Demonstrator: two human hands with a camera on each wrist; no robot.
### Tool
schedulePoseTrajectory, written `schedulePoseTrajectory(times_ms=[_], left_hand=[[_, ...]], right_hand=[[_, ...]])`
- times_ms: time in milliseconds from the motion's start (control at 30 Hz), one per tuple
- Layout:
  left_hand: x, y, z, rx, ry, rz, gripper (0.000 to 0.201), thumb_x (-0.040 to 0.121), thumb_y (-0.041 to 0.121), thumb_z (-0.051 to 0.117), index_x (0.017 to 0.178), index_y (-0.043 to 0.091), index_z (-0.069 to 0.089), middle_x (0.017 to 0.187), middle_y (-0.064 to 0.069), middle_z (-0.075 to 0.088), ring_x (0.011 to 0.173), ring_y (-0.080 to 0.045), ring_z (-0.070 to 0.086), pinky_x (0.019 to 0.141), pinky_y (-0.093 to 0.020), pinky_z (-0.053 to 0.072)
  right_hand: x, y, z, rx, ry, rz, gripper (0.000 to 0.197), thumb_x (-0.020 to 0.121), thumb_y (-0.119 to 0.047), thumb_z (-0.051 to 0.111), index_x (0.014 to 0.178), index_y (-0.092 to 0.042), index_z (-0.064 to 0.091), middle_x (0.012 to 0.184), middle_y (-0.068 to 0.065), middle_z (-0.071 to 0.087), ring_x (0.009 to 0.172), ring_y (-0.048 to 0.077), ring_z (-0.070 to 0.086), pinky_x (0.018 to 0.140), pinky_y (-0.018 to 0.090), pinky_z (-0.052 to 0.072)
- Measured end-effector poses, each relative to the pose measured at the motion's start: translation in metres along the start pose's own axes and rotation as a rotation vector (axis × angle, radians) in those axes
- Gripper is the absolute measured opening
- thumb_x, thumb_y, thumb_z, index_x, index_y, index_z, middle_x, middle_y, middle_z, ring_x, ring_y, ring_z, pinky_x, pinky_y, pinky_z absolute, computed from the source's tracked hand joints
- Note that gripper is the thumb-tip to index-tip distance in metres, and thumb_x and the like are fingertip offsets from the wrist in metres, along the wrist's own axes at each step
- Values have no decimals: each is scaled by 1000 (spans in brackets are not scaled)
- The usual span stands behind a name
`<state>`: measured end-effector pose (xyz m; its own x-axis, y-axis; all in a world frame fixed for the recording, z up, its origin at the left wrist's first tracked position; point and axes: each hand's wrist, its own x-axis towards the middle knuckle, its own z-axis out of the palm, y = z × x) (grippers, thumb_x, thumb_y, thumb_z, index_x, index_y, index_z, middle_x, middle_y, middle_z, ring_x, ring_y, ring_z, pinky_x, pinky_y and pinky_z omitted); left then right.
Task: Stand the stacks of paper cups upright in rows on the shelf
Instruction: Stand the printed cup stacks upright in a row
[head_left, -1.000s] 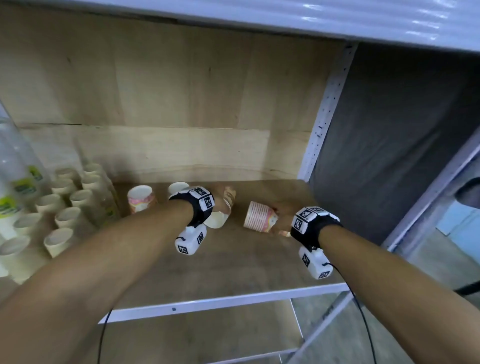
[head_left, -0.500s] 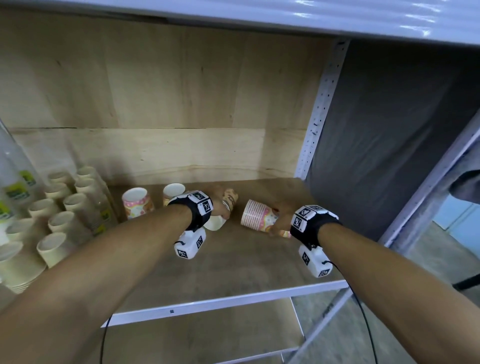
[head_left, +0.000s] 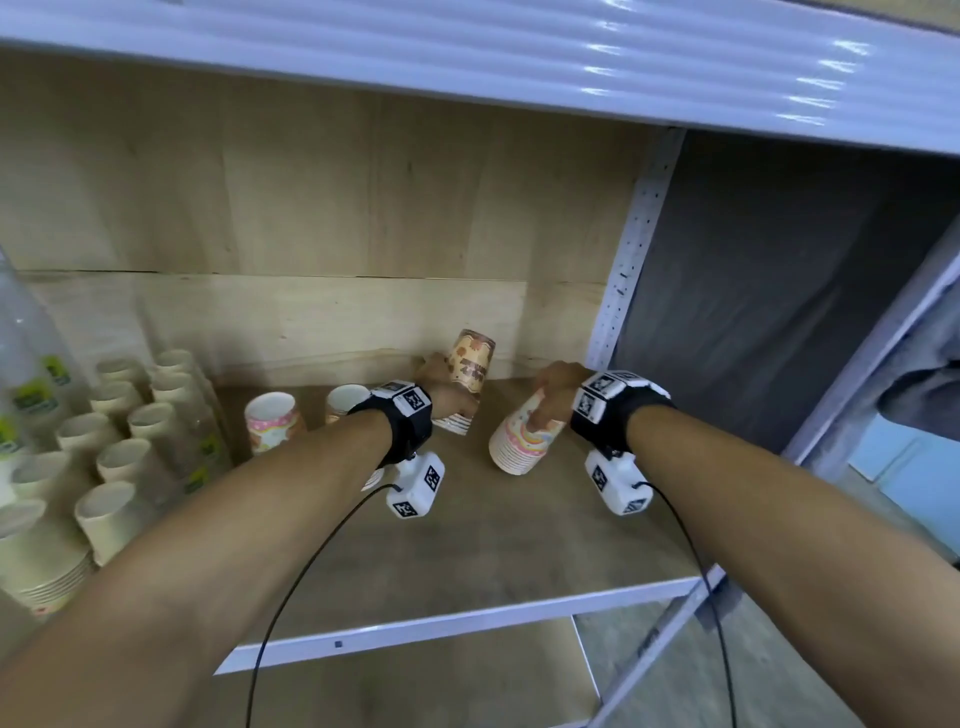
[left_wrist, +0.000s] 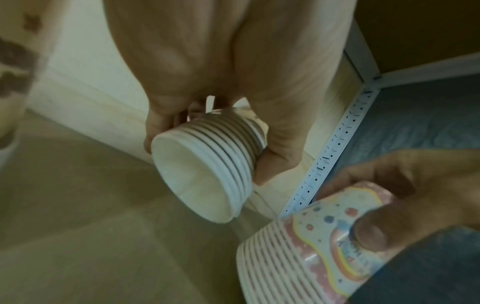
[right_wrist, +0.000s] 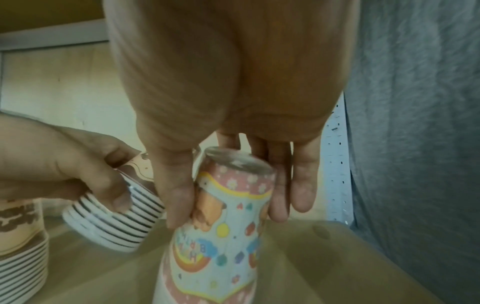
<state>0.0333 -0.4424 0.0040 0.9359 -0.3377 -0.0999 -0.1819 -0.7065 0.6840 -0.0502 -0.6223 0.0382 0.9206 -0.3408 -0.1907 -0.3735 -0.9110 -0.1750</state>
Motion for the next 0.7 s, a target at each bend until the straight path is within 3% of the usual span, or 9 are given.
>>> schedulePoseTrajectory(times_ms=[167, 233, 300, 333, 400, 467, 567, 667, 700], left_hand=[[-7, -2, 20, -66, 10, 73, 79, 56, 15, 89, 121, 10, 44, 117, -4, 51, 110, -21, 51, 83, -29, 45], [-8, -5, 26, -66, -20, 93, 80, 53, 11, 90, 119, 10, 45, 113, -1, 57, 106, -21, 58, 80, -30, 47], [-10, -8, 29, -75, -33, 115, 80, 56, 6, 89, 121, 9, 42, 110, 0, 57, 102, -20, 57, 80, -31, 45], [-10, -11, 31, -90, -35, 125, 80, 57, 5, 89, 120, 10, 41, 109, 0, 56, 101, -20, 56, 82, -31, 45], [-12, -16, 35, -106, -45, 125, 77, 59, 6, 89, 118, 12, 40, 107, 2, 54, 100, -18, 54, 84, -30, 44], [-16, -20, 37, -116, -52, 121, 76, 60, 10, 89, 116, 15, 38, 107, 4, 53, 100, -15, 51, 85, -29, 42], [-20, -26, 38, -135, -83, 115, 87, 61, 17, 90, 130, 13, 37, 116, 5, 52, 105, -13, 50, 92, -31, 42], [-11, -30, 39, -123, -104, 99, 97, 51, 27, 91, 132, 18, 40, 120, 7, 59, 109, -13, 57, 99, -37, 47], [-5, -31, 38, -111, -103, 99, 96, 46, 34, 91, 129, 21, 44, 117, 8, 63, 107, -13, 60, 97, -38, 50]], right_hand=[[5, -14, 7, 33, -33, 34, 67, 63, -32, 86, 123, -18, 60, 119, 4, 61, 108, 29, 60, 90, 35, 50], [64, 6, 31, -5, -33, 58, 62, 50, -46, 81, 108, -36, 59, 113, -5, 64, 92, 26, 64, 82, 45, 55], [98, 21, 46, 18, -43, 19, 49, 51, -52, 73, 93, -39, 53, 104, -5, 66, 82, 22, 66, 75, 44, 58], [94, 19, 44, 45, -51, 14, 43, 53, -52, 71, 88, -40, 50, 100, -5, 64, 81, 21, 66, 74, 42, 58], [29, -7, 14, 72, -63, -1, 37, 56, -49, 71, 84, -38, 49, 96, -5, 60, 81, 21, 64, 74, 39, 58], [15, -13, 7, 83, -61, -7, 36, 57, -47, 71, 84, -33, 51, 96, -3, 59, 82, 22, 63, 75, 37, 56], [5, -10, 5, 89, -63, -54, 38, 52, -51, 70, 79, -35, 48, 97, -4, 57, 87, 21, 63, 77, 40, 56], [-10, -12, -2, 66, -44, -116, 32, 68, -44, 71, 93, -34, 53, 102, -5, 58, 98, 24, 63, 83, 39, 55], [-12, -14, -5, 64, -36, -128, 37, 71, -42, 71, 102, -27, 57, 105, -3, 59, 100, 25, 63, 85, 39, 55]])
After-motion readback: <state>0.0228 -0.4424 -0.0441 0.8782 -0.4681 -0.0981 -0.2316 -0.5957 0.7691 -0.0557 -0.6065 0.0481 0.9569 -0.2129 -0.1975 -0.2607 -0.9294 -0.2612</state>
